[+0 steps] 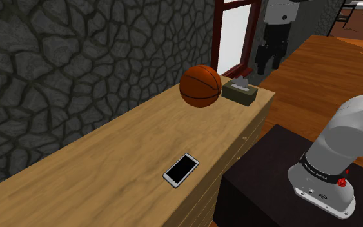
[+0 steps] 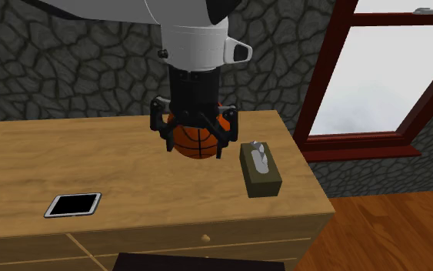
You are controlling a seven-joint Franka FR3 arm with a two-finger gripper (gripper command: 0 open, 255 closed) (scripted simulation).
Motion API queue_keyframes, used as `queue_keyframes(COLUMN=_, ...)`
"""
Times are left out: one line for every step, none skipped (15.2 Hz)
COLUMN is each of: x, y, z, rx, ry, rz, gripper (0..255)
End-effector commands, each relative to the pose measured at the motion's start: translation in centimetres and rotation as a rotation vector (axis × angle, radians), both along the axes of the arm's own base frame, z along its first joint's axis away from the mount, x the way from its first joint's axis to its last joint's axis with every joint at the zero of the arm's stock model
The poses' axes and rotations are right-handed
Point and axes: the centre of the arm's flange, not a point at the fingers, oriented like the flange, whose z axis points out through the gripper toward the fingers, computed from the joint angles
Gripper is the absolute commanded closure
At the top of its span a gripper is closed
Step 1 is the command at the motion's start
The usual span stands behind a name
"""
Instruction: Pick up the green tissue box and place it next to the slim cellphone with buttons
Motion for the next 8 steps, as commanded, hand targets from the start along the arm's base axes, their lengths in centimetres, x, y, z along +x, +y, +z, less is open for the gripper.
queue_keyframes(x=0.0, y=0.0, z=0.0, rx=0.000, ry=0.000, rz=0.000, gripper=0)
queue_keyframes(x=1.1, y=-0.2, z=-0.8, rx=-0.024, ry=0.011, rz=0.001, gripper=0)
queue_keyframes(x=2.1, y=-0.4, z=-1.5, rx=-0.048, ry=0.022, rz=0.002, gripper=0)
queue_keyframes(x=3.2, y=-0.7, z=-2.3, rx=-0.072, ry=0.033, rz=0.002, gripper=0)
queue_keyframes(x=4.3, y=-1.0, z=-3.1, rx=-0.096, ry=0.044, rz=0.003, gripper=0)
queue_keyframes(x=5.3, y=-1.3, z=-3.9, rx=-0.120, ry=0.055, rz=0.004, gripper=0)
queue_keyframes(x=6.3, y=-1.6, z=-4.7, rx=-0.144, ry=0.066, rz=0.005, gripper=0)
queue_keyframes(x=7.4, y=-1.9, z=-5.4, rx=-0.168, ry=0.076, rz=0.006, gripper=0)
